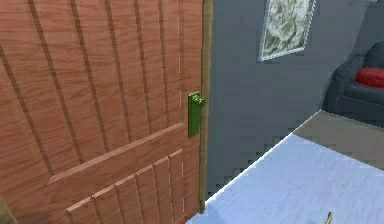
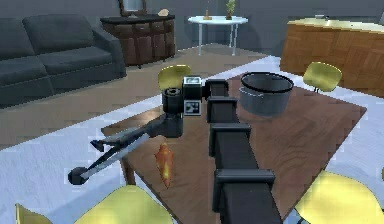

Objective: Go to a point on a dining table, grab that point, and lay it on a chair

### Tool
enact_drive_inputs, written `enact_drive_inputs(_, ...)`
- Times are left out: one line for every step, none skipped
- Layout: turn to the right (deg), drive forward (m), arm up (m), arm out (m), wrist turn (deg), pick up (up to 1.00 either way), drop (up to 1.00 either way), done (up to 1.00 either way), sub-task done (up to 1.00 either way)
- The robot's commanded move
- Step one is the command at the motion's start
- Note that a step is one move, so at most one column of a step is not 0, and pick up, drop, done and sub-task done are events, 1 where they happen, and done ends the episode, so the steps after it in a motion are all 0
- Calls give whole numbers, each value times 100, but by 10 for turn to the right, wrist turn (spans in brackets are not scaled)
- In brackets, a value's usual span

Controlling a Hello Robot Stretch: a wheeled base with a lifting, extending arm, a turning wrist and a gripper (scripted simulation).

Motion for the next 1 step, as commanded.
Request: enact_drive_inputs(0,0,0,0,450,0,0,0,0)
